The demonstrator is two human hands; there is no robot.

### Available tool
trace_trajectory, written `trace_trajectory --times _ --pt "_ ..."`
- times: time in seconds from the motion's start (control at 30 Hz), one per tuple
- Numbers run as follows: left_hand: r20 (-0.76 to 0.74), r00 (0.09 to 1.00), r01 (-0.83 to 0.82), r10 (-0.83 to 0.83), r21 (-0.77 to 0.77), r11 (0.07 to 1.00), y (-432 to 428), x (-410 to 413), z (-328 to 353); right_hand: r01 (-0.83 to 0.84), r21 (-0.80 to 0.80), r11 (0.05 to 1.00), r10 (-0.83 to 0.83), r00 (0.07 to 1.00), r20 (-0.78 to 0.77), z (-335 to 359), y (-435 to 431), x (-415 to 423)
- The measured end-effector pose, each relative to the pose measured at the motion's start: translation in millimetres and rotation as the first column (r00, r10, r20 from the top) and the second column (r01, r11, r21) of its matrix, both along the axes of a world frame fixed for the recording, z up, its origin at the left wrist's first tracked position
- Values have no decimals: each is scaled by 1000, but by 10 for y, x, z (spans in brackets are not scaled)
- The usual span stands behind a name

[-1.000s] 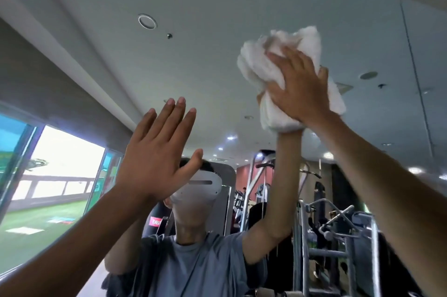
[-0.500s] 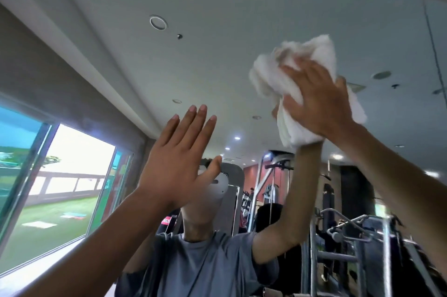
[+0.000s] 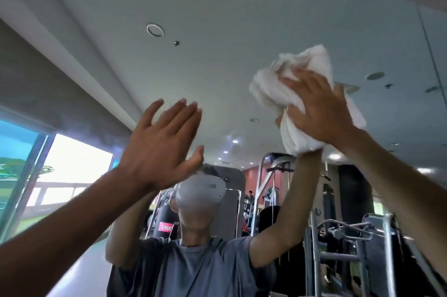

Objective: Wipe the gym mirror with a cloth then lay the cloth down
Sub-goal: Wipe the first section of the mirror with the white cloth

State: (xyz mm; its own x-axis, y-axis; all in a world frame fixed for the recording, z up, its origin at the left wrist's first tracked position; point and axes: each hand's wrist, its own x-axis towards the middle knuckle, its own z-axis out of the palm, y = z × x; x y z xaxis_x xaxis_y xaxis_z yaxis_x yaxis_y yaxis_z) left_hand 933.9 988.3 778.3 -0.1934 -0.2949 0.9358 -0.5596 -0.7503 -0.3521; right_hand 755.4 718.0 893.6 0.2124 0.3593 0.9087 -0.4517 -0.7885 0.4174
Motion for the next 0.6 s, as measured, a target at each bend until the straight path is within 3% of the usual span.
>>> trace_trajectory --times 0.1,0.17,0.3,0.4,0.47,0.6 --pt "-84 996 20 -25 -60 998 208 110 36 -72 279 958 -4 964 265 134 519 362" --pt "-71 996 44 -48 -53 998 317 227 -52 -77 292 953 6 972 236 27 838 605" --pt "-47 995 81 -82 -31 996 447 412 -235 -1 -137 991 -13 995 -97 -341 900 636" --pt "-46 993 109 -111 -54 993 448 431 -250 -20 -300 954 -60 965 -256 -207 635 395" --pt "-46 991 120 -122 -62 991 427 438 -272 -4 -233 972 -37 985 -171 -50 565 341" --pt "-72 986 144 -153 -119 982 434 445 -302 -33 176 984 -7 976 219 63 1066 719"
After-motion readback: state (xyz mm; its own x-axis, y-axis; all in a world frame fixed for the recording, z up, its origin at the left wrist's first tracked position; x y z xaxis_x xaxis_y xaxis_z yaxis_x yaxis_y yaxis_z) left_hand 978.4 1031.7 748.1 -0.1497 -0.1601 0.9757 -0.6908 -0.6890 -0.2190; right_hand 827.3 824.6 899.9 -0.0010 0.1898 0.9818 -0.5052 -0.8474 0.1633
